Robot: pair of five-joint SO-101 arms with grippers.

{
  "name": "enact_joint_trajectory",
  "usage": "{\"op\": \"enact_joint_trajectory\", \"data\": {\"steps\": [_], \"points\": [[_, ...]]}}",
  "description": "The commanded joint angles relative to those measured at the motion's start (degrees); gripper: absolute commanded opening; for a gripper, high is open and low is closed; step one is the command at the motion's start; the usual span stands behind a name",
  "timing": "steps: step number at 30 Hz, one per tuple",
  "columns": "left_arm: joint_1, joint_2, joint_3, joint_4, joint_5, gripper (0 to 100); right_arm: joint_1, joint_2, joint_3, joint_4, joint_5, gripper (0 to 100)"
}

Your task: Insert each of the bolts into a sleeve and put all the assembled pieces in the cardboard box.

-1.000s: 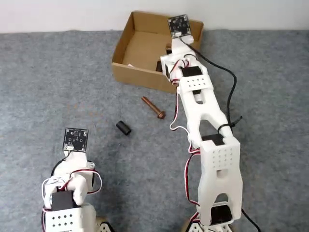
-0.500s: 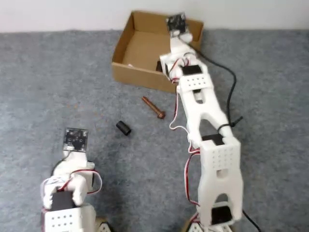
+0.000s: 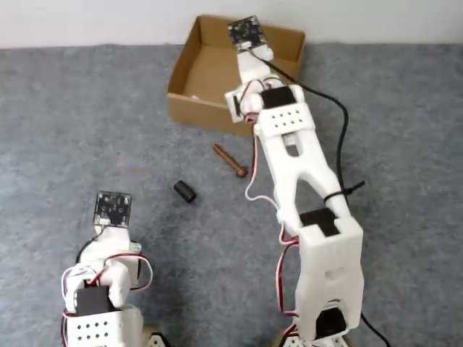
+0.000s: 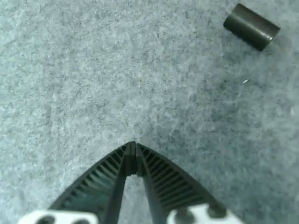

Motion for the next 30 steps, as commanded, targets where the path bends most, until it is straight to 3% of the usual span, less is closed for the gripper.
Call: {"op": "enact_joint_trajectory", "data": {"steps": [1, 11, 19, 30], "points": [[-0.3, -0.4, -0.3, -1.4, -0.5, 0, -1.9, -5.1, -3.0, 5.1, 0.0, 11.8], [-0.8, -0.4, -0.2, -1.5, -0.5, 0, -11.0, -4.6, -2.6, 19.9, -0.1, 12.2], [-17.7, -0.4, -0.2, -3.3, 6.2, 0, -18.9, 0.3, -2.6, 21.8, -0.1, 12.3], [-18.2, -0.4, 0.0, -3.1, 6.2, 0, -23.2, 5.8, -2.9, 21.1, -0.1, 12.4]]}}
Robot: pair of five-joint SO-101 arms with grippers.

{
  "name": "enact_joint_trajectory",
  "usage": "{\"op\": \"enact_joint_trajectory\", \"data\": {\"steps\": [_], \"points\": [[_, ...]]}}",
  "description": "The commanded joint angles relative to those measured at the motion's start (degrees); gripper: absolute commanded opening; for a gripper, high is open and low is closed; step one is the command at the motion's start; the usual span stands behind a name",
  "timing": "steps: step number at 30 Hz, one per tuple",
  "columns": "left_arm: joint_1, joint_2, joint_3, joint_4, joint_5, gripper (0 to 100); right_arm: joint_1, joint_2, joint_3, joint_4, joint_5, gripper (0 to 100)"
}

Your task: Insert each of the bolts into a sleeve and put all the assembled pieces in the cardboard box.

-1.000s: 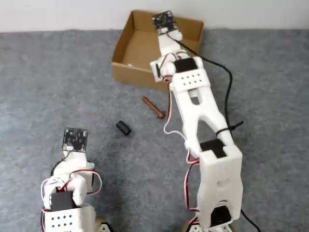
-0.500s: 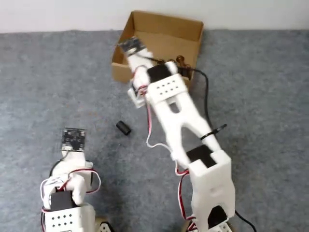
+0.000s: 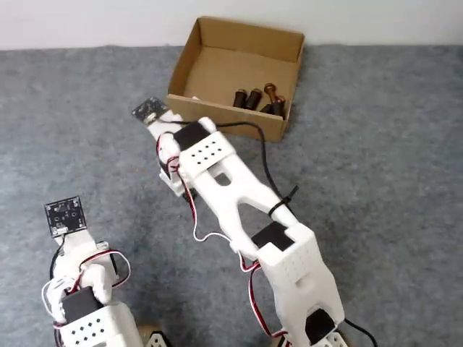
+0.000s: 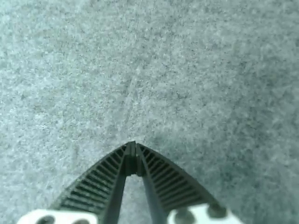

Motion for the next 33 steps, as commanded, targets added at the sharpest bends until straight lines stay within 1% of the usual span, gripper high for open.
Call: {"op": "enact_joint_trajectory", "data": {"steps": [1, 6, 7, 13, 20, 27, 29, 32, 33], "points": [[-0.4, -0.4, -0.4, -1.1, 0.6, 0, -1.1, 0.0, -2.8, -0.5, -0.1, 12.6], [-0.4, -0.4, -0.4, -1.1, 0.6, 0, -1.0, 0.5, -2.8, -0.5, -0.1, 22.9], [-0.4, -0.4, -0.4, -1.1, 0.6, 0, -1.1, 0.6, -2.8, -0.9, -0.1, 23.5], [-0.4, -0.4, -0.4, -1.1, 0.6, 0, -2.5, 3.1, -2.8, -4.2, 0.0, 19.0], [-0.4, -0.4, -0.4, -1.1, 0.6, 0, -2.7, 8.1, -2.9, -8.9, 0.1, 18.8], [-0.4, -0.4, -0.4, -1.1, 0.6, 0, -2.6, 11.6, -2.9, -8.7, 0.1, 18.5], [-0.4, -0.4, -0.4, -1.1, 0.6, 0, -2.6, 11.9, -2.9, -8.6, 0.1, 14.8], [-0.4, -0.4, -0.4, -1.1, 0.6, 0, -2.6, 11.6, -2.9, -8.7, 0.4, 2.4], [-0.4, -0.4, -0.4, -1.1, 0.6, 0, -2.5, 11.6, -2.9, -8.7, 0.4, 0.1]]}}
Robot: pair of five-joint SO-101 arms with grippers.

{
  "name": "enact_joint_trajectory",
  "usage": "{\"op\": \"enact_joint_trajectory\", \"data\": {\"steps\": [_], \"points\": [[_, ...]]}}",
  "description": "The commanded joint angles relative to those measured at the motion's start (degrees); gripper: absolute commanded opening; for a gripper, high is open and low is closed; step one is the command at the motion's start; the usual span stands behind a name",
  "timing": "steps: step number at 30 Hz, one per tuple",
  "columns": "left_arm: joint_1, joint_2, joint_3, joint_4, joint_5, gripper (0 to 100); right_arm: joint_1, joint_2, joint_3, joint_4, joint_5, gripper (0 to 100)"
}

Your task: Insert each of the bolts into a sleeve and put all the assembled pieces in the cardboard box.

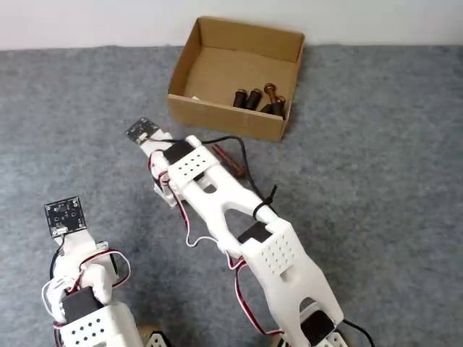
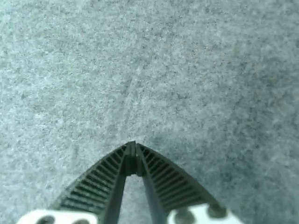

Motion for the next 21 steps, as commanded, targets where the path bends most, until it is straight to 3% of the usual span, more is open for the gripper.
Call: {"op": "enact_joint_trajectory", "data": {"steps": [1, 12, 21], "points": [[-0.4, -0.4, -0.4, -1.1, 0.4, 0, -0.5, -0.1, -1.0, -0.5, 0.3, 1.7], [-0.4, -0.4, -0.4, -1.1, 0.4, 0, 0.4, -8.9, -4.1, 9.4, -0.5, 0.8], [-0.4, -0.4, -0.4, -1.2, 0.4, 0, 1.5, -22.0, -4.3, 23.9, -11.9, 0.8]]}}
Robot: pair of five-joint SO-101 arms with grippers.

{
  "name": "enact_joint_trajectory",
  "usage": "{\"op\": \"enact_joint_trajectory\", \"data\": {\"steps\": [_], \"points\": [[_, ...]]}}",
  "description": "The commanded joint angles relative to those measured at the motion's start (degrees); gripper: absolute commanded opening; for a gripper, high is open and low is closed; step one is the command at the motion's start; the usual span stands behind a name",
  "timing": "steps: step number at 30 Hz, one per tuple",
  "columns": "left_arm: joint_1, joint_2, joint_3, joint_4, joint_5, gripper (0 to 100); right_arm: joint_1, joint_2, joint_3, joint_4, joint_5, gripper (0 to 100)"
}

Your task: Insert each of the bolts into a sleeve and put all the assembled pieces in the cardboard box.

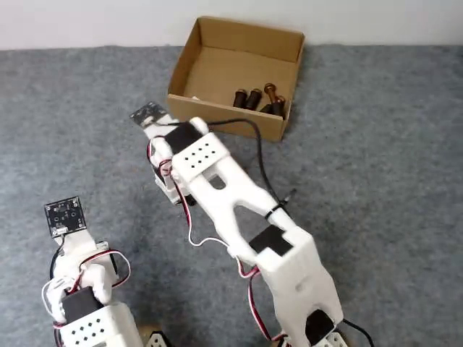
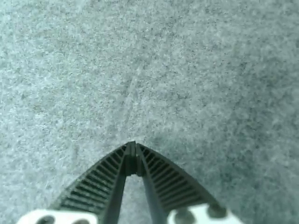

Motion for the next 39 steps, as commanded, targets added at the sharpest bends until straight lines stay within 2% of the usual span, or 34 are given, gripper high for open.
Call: {"op": "enact_joint_trajectory", "data": {"steps": [1, 3, 10, 19, 30, 39], "points": [[-0.4, -0.4, -0.4, -1.2, 0.4, 0, 1.5, -8.3, -3.0, 6.0, -5.0, 0.8], [-0.4, -0.4, -0.4, -1.2, 0.4, 0, 1.9, -10.8, -2.6, 9.6, -6.0, 0.8], [-0.4, -0.4, -0.4, -1.2, 0.4, 0, 4.5, -23.6, 1.8, 9.8, -5.6, 0.8], [-0.4, -0.4, -0.4, -1.2, 0.4, 0, 6.7, -48.7, 26.1, 9.7, -8.4, 0.8], [-0.4, -0.4, -0.4, -1.2, 0.4, 0, 27.1, -80.2, 56.0, 4.5, -8.5, 0.8], [2.3, -0.4, -0.7, -1.5, 0.5, 0, 40.7, -102.8, 80.3, -6.0, -8.5, 0.8]]}}
